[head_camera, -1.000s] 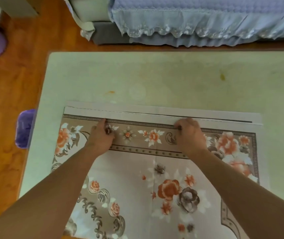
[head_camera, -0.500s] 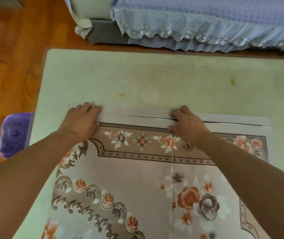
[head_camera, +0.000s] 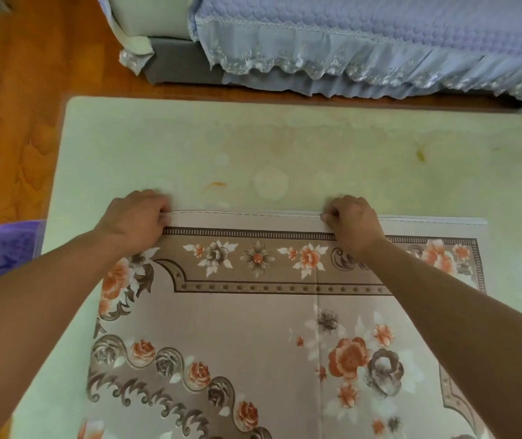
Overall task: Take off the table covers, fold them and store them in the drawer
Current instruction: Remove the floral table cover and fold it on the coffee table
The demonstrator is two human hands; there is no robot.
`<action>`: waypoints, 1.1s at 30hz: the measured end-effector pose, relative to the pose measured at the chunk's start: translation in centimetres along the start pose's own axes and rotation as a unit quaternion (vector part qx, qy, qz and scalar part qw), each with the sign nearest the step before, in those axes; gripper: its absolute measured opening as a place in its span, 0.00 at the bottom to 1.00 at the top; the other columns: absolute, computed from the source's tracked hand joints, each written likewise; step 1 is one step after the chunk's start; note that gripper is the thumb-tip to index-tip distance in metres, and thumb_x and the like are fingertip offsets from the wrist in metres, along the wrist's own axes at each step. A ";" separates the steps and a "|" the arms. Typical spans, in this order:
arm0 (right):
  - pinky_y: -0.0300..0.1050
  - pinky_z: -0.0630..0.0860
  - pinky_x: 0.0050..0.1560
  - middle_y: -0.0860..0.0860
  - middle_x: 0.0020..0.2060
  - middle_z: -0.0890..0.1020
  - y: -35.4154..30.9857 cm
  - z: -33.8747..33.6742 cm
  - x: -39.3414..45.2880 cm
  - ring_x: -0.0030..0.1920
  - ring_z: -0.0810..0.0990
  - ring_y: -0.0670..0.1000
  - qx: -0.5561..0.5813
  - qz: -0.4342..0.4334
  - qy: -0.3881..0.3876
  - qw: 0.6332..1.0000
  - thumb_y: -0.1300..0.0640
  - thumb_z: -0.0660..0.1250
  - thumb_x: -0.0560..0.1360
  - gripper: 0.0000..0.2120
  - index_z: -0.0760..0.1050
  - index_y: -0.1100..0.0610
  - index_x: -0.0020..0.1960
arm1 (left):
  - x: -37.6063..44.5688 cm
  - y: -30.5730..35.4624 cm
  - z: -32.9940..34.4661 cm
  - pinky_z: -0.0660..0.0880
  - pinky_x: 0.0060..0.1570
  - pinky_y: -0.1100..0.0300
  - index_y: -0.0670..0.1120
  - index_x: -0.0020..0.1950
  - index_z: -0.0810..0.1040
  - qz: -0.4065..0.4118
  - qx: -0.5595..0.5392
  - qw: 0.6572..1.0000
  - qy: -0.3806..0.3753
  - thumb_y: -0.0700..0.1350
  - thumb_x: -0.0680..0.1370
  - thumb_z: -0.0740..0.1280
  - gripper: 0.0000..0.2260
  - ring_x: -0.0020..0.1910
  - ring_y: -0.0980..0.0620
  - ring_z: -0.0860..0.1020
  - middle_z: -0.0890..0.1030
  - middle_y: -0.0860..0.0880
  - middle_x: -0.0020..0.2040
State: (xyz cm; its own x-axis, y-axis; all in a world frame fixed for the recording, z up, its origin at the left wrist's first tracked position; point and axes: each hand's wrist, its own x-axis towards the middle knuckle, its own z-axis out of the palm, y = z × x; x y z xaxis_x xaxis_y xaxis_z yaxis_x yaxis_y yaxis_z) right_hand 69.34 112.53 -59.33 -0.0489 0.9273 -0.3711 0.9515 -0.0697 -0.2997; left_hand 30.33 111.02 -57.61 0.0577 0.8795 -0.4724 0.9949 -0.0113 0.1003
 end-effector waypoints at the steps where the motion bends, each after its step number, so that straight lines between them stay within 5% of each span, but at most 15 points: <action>1: 0.55 0.72 0.56 0.54 0.48 0.78 0.0 0.2 0.1 0.53 0.73 0.58 -0.010 -0.002 0.006 1.000 0.54 0.66 0.80 0.07 0.80 0.56 0.49 | 0.0 0.1 0.2 0.73 0.54 0.49 0.50 0.55 0.79 -0.003 0.008 1.000 0.010 0.48 0.82 0.64 0.06 0.54 0.45 0.77 0.79 0.48 0.54; 6: 0.52 0.71 0.55 0.50 0.46 0.75 0.3 -0.3 0.4 0.51 0.72 0.54 0.008 -0.016 -0.024 1.000 0.50 0.70 0.76 0.08 0.76 0.53 0.44 | 0.4 0.2 0.4 0.73 0.53 0.49 0.49 0.53 0.78 -0.032 -0.021 0.999 0.030 0.47 0.81 0.65 0.04 0.53 0.44 0.78 0.80 0.48 0.52; 11: 0.45 0.68 0.49 0.49 0.42 0.74 1.0 -1.1 0.9 0.50 0.74 0.54 0.029 -0.042 -0.051 0.997 0.56 0.73 0.75 0.07 0.77 0.55 0.41 | 0.8 0.2 0.0 0.72 0.54 0.51 0.53 0.48 0.76 -0.044 -0.042 0.998 0.021 0.48 0.82 0.65 0.04 0.52 0.46 0.78 0.81 0.50 0.52; 18: 0.41 0.70 0.45 0.49 0.41 0.80 0.7 -1.8 1.9 0.44 0.78 0.50 0.038 0.028 -0.075 0.996 0.52 0.76 0.74 0.08 0.80 0.52 0.39 | 0.8 0.0 0.3 0.72 0.55 0.50 0.52 0.49 0.78 -0.055 -0.066 0.996 0.032 0.47 0.83 0.64 0.05 0.54 0.44 0.78 0.82 0.49 0.54; 25: 0.43 0.77 0.51 0.50 0.44 0.82 -0.7 -3.0 2.6 0.49 0.80 0.51 -0.021 0.048 -0.115 0.992 0.51 0.75 0.74 0.06 0.82 0.52 0.43 | 1.0 0.3 0.0 0.72 0.56 0.50 0.52 0.50 0.79 -0.058 -0.052 0.997 0.019 0.49 0.83 0.64 0.05 0.55 0.44 0.78 0.82 0.49 0.54; 28: 0.46 0.76 0.51 0.53 0.48 0.81 -1.3 -2.4 2.4 0.53 0.80 0.56 -0.057 0.044 -0.107 0.992 0.52 0.72 0.76 0.06 0.77 0.52 0.45 | 0.5 1.0 0.7 0.67 0.67 0.45 0.50 0.57 0.79 -0.058 0.005 0.997 0.052 0.49 0.81 0.64 0.07 0.61 0.42 0.75 0.79 0.46 0.58; 30: 0.48 0.76 0.52 0.55 0.50 0.81 -1.6 -2.0 2.2 0.53 0.79 0.59 -0.063 0.044 -0.092 0.993 0.54 0.71 0.76 0.06 0.75 0.53 0.48 | -1.1 1.4 1.6 0.60 0.72 0.42 0.47 0.68 0.73 -0.082 -0.017 0.990 0.112 0.48 0.79 0.67 0.18 0.68 0.38 0.67 0.72 0.41 0.67; 33: 0.52 0.77 0.54 0.57 0.51 0.81 -1.9 -1.8 1.7 0.53 0.78 0.60 -0.062 0.064 -0.065 0.994 0.55 0.71 0.75 0.06 0.75 0.53 0.49 | -4.9 1.8 2.8 0.63 0.69 0.37 0.48 0.75 0.63 -0.247 -0.161 0.945 0.139 0.50 0.77 0.71 0.29 0.72 0.35 0.62 0.63 0.39 0.73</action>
State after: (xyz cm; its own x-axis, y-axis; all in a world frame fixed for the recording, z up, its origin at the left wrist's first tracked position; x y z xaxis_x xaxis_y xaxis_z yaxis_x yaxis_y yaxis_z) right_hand 67.94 114.91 -57.82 0.0432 0.8581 -0.5117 0.9822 -0.1302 -0.1354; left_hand 32.06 105.36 -57.60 -0.4760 0.8310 -0.2878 0.8155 0.5396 0.2094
